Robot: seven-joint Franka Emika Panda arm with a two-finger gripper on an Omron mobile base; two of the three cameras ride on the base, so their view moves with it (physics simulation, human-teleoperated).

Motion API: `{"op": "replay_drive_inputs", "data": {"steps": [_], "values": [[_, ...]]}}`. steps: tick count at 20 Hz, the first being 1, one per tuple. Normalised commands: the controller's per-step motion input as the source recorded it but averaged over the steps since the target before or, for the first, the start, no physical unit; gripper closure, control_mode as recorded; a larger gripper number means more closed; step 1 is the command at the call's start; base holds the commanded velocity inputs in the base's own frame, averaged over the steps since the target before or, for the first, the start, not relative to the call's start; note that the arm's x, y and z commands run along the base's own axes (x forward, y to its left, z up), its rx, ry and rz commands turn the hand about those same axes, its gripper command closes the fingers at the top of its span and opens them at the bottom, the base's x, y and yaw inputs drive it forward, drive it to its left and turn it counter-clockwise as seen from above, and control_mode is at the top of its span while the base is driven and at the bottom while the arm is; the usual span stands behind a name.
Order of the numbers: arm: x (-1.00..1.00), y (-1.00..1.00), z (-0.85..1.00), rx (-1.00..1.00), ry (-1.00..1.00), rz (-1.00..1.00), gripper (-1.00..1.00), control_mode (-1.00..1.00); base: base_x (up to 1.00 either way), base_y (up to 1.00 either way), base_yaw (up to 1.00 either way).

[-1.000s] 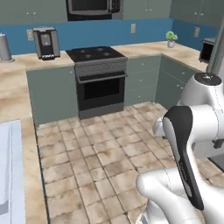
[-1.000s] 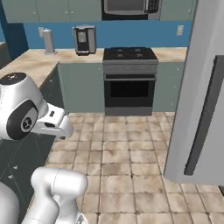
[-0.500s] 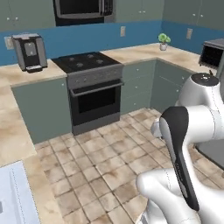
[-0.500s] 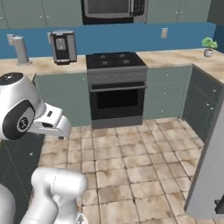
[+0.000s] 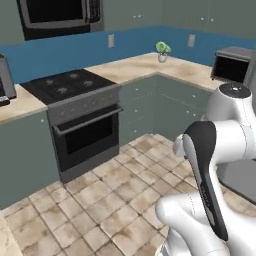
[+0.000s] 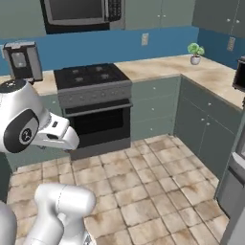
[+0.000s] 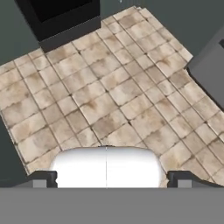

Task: Retrieve the butter from the fridge and place it on a plate on the dining table. Then retrieve the butter knife by the fridge and place it near the plate.

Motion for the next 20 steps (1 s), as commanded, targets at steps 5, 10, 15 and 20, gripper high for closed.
{"op": "replay_drive_inputs", "data": {"steps": [5,10,15,20], "values": [[0.00,0.00,0.00,0.00,0.00,0.00,-1.00,1.00,1.00,0.05,-0.43],[0.00,0.00,0.00,0.00,0.00,0.00,-1.00,1.00,1.00,0.28,-0.47],[0.00,0.00,0.00,0.00,0.00,0.00,-1.00,1.00,1.00,0.47,-0.55],[0.00,0.00,0.00,0.00,0.00,0.00,-1.00,1.00,1.00,0.28,-0.61]]}}
